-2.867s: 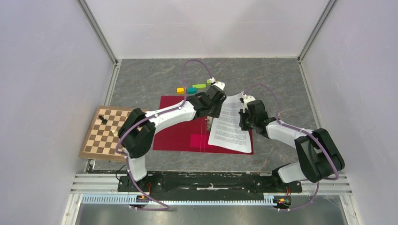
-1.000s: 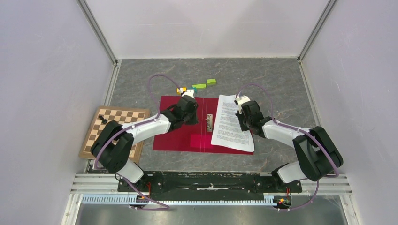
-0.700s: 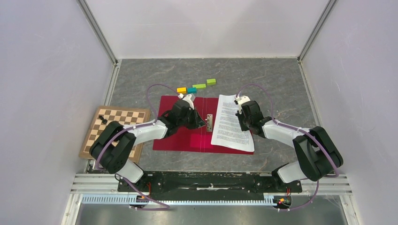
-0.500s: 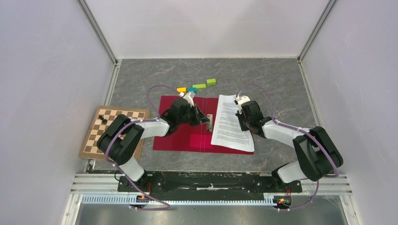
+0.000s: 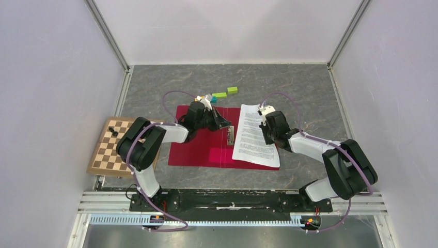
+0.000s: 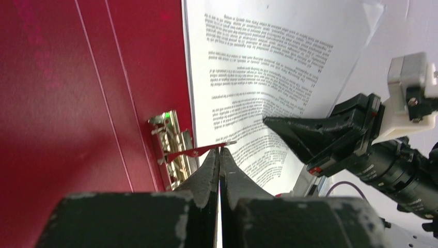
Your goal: Put the files into the folder
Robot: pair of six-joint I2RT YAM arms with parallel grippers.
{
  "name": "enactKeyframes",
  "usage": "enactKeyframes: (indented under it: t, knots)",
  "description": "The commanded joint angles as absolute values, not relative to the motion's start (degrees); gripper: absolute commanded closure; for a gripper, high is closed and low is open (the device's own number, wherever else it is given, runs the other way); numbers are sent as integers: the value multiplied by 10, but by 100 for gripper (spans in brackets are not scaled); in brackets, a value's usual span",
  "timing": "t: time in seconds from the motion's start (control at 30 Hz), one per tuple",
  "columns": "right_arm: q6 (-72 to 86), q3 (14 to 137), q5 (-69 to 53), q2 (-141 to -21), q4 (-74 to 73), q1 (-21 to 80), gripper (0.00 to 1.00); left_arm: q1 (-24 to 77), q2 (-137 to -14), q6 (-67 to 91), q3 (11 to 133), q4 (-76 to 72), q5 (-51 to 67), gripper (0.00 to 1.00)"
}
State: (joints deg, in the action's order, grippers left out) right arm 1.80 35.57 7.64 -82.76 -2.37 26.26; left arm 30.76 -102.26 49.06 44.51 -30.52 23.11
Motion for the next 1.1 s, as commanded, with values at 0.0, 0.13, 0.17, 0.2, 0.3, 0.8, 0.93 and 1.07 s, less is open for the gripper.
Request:
enactKeyframes:
  t: [0.0,0.13,0.17,0.2,0.3,0.8,0.93,1.07]
  knots:
    - [9,360,79,-820,-21,263,100,306,-1048,511,487,-330,243,98]
    - [9,360,82,-818,-21,264,100,305,-1068,517,503,-329,231,98]
    - [9,360,83,-818,-21,264,100,305,-1073,518,507,-329,229,98]
    - [10,360,83,-819,-21,264,100,305,-1076,519,512,-326,224,98]
    - [10,360,84,-819,-18,265,100,305,-1087,518,532,-289,199,98]
    - [17,352,110,-813,-9,264,100,339,-989,466,559,-108,134,82]
    - [25,321,122,-782,22,269,100,374,-912,452,523,-52,72,79]
    - [25,297,124,-753,55,286,100,400,-885,434,515,-20,71,77]
